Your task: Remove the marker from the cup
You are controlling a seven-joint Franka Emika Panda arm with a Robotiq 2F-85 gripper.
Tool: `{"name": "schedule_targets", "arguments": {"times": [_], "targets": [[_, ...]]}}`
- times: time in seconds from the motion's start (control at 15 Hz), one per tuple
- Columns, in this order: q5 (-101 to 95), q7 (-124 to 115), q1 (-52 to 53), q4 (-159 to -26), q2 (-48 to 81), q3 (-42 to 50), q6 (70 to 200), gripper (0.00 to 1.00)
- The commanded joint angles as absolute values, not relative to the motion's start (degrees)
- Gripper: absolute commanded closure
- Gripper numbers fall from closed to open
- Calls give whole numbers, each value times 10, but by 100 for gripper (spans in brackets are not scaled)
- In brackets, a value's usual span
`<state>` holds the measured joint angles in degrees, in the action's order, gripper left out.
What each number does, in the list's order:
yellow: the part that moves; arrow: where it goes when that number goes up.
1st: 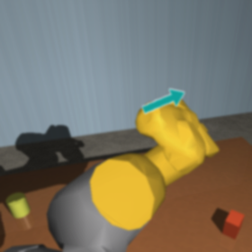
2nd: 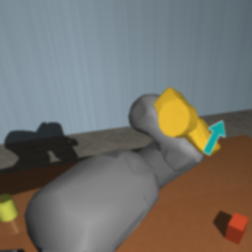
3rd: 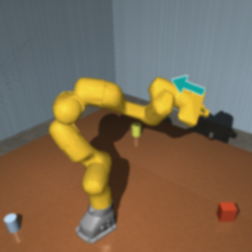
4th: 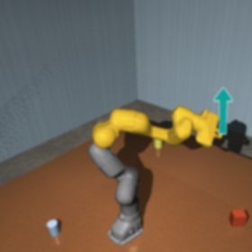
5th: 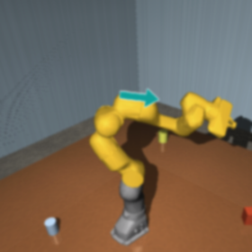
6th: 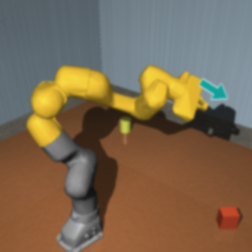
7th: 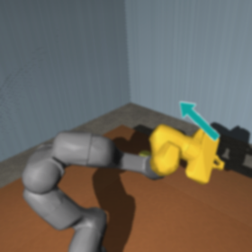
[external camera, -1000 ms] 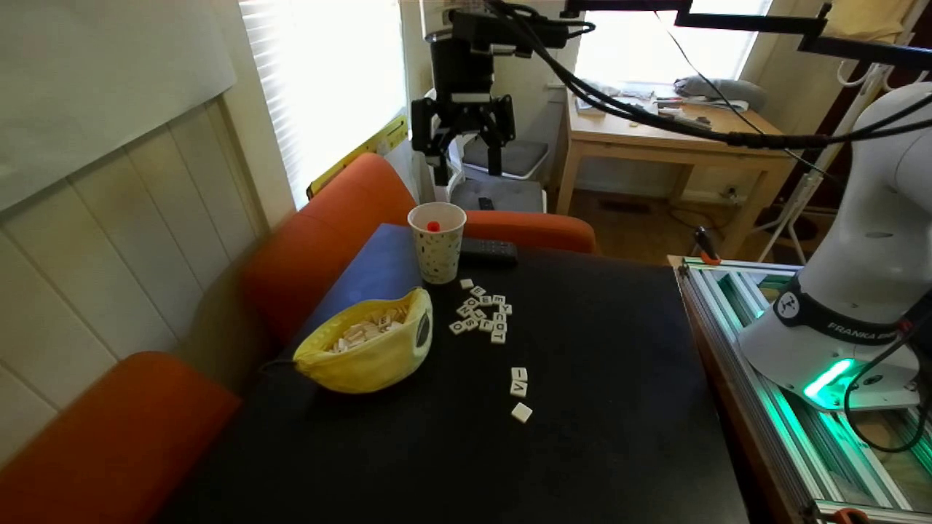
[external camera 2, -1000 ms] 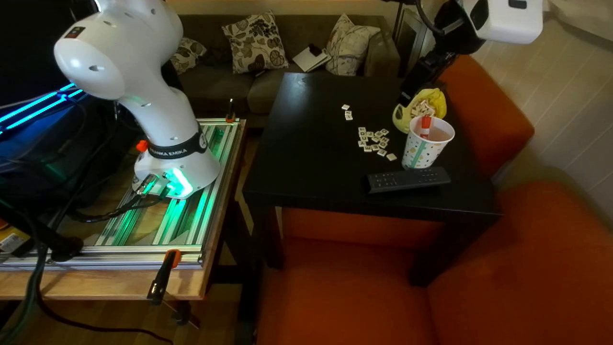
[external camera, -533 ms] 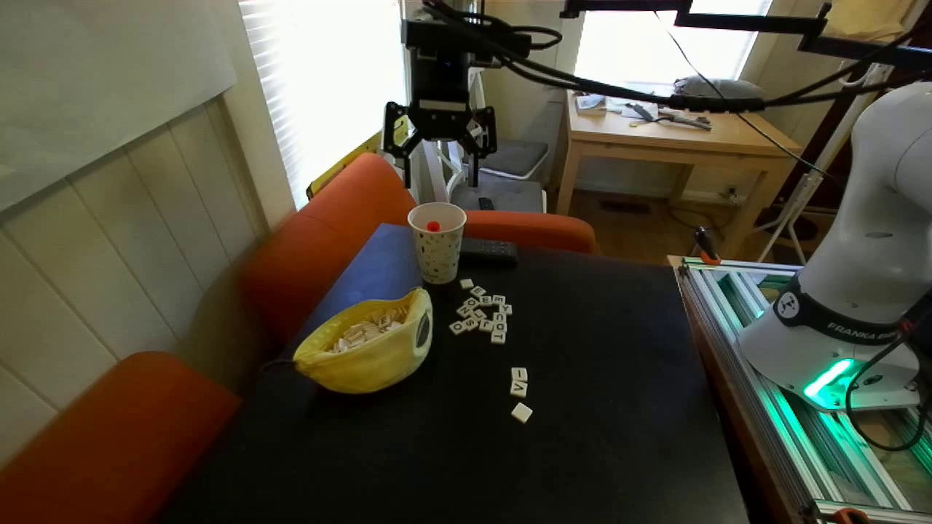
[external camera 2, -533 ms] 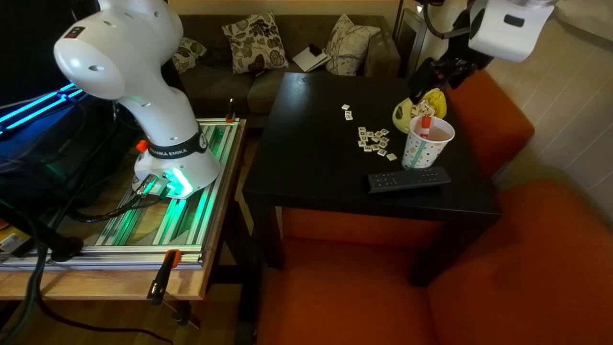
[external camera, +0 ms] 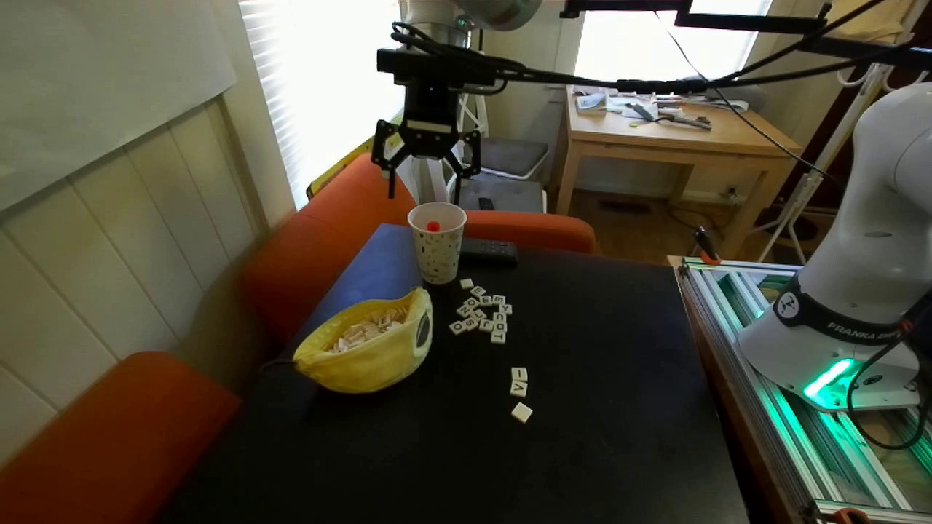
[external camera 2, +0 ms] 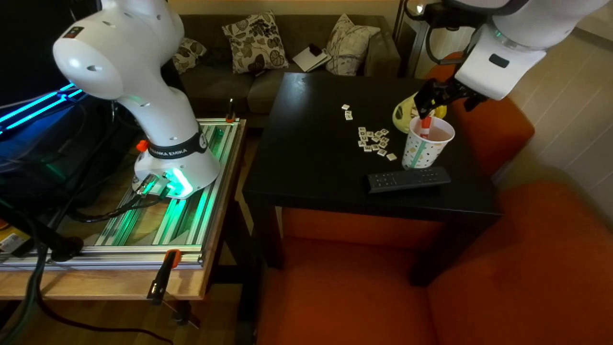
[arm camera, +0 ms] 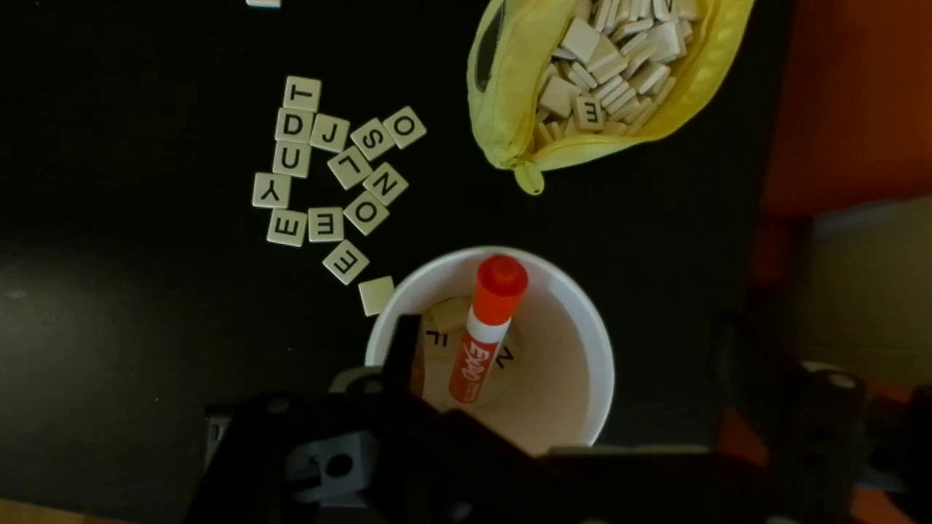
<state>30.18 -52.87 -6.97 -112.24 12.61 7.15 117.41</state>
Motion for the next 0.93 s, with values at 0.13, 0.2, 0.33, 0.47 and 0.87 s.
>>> {"name": "schedule_targets", "arguments": {"times": [0.13,0.2,0.33,0.47,0.87], "targets": [[325,-514,-88,-1119,129,77,1156,0],[325,-511,-91,-1118,130,77,1153,0],[327,-505,-94,-1118,131,77,1144,25],[331,-495,-97,-1118,130,76,1131,31],[343,-468,-102,-1117,136,79,1103,37]]}}
